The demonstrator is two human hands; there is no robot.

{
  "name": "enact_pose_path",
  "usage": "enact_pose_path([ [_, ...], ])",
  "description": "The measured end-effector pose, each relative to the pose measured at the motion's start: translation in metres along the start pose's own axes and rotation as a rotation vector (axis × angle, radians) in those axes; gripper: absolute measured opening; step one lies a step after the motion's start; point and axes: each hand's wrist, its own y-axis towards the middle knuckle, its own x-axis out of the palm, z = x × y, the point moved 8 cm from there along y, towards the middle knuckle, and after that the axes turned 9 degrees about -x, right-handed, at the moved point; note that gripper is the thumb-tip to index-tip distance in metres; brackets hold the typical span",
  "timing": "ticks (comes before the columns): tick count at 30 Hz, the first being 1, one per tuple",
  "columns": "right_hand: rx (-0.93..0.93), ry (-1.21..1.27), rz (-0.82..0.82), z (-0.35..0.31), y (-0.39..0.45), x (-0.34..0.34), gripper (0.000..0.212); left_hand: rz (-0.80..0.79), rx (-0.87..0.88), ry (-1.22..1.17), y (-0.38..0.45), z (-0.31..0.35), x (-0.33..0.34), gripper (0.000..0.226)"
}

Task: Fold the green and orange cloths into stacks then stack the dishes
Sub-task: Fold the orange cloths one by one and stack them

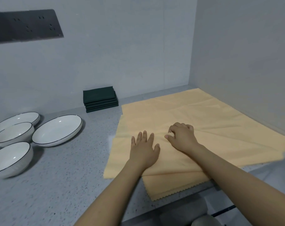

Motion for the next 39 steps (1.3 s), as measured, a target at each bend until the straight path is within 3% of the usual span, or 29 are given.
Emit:
enact_pose_path([
  [5, -0.017, -0.016, -0.019, 0.001, 0.003, 0.002, 0.029, 0.027, -0.038, -0.090, 0.005, 0.018, -0.006, 0.055],
  [13, -0.012, -0.069, 0.125, 0.040, -0.019, -0.033, 0.028, 0.015, -0.060, 0.090, 0.006, 0.013, 0.011, 0.063],
  [22, -0.044, -0.288, 0.015, 0.097, -0.035, -0.070, 0.042, 0.034, -0.053, 0.115, 0.006, 0.019, 0.015, 0.063],
  [28, 0.075, -0.205, -0.033, 0.121, -0.027, -0.098, 0.049, 0.040, -0.055, 0.109, 0.005, 0.019, 0.014, 0.063],
  [39, 0.208, -0.281, 0.008, 0.162, -0.060, -0.080, 0.031, 0.051, -0.050, 0.104, 0.004, 0.021, 0.014, 0.063],
])
